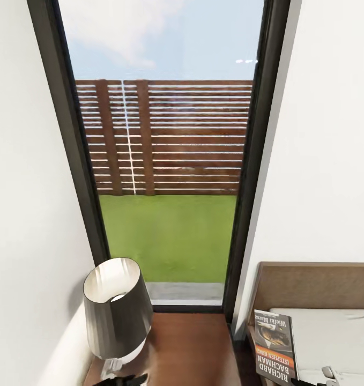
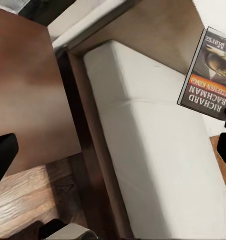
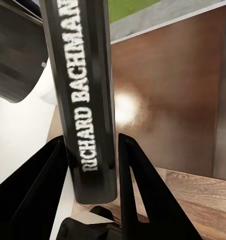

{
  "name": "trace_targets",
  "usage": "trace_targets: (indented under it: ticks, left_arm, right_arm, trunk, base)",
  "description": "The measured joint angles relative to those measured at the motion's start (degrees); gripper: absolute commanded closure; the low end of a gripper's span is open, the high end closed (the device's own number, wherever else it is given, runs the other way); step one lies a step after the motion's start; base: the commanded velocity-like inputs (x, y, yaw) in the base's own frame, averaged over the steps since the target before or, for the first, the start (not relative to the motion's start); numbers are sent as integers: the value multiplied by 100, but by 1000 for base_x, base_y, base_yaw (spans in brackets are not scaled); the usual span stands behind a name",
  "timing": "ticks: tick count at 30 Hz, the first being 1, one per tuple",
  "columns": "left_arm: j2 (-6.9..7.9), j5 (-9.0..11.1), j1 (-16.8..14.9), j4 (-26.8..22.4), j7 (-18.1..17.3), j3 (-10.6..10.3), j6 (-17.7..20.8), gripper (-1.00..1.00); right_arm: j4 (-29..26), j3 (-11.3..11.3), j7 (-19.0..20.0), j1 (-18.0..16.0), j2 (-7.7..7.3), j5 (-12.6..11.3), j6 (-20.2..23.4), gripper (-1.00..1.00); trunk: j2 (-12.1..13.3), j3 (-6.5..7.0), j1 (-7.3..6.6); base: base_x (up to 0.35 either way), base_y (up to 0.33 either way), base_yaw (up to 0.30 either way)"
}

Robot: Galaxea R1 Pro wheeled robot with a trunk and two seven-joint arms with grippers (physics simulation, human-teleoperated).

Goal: In the bedroom, move the book from the bed onto either nightstand, and place the two sandals side by side next to the bed.

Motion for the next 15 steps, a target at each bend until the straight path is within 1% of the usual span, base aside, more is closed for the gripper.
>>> trace_targets:
  ticks: [1, 3, 6, 12, 13, 14, 15]
  left_arm:
    - [93, 78, 1, -21, -158, 7, 34, -100]
    - [211, 213, 4, -42, -369, 16, 67, -100]
    - [267, 301, 6, -51, -473, 19, 78, -100]
    - [286, 329, 7, -57, -515, 15, 81, -100]
    - [287, 329, 7, -56, -516, 13, 81, -100]
    - [285, 329, 6, -56, -516, 11, 81, -100]
    - [282, 329, 6, -55, -516, 8, 81, -100]
  right_arm:
    - [0, 0, 1, 0, 0, 2, 0, 100]
    - [0, 1, 4, 0, 0, 13, 0, 100]
    - [0, 0, 3, 0, 0, 28, 2, 100]
    - [-11, 20, 68, 1, 3, 54, 73, 100]
    - [-13, 33, 76, 1, 23, 50, 87, 100]
    - [-18, 51, 82, 0, 101, 45, 112, 100]
    - [-30, 32, 87, -1, 313, 49, 209, 100]
  trunk:
    - [0, 0, 0]
    - [0, 0, 0]
    - [0, 0, 0]
    - [0, 0, 0]
    - [0, 0, 0]
    - [0, 0, 0]
    - [0, 0, 0]
  base:
    - [0, 0, 0]
    - [0, 0, 0]
    - [0, 0, 0]
    - [0, 0, 0]
    - [0, 0, 0]
    - [0, 0, 0]
    - [0, 0, 0]
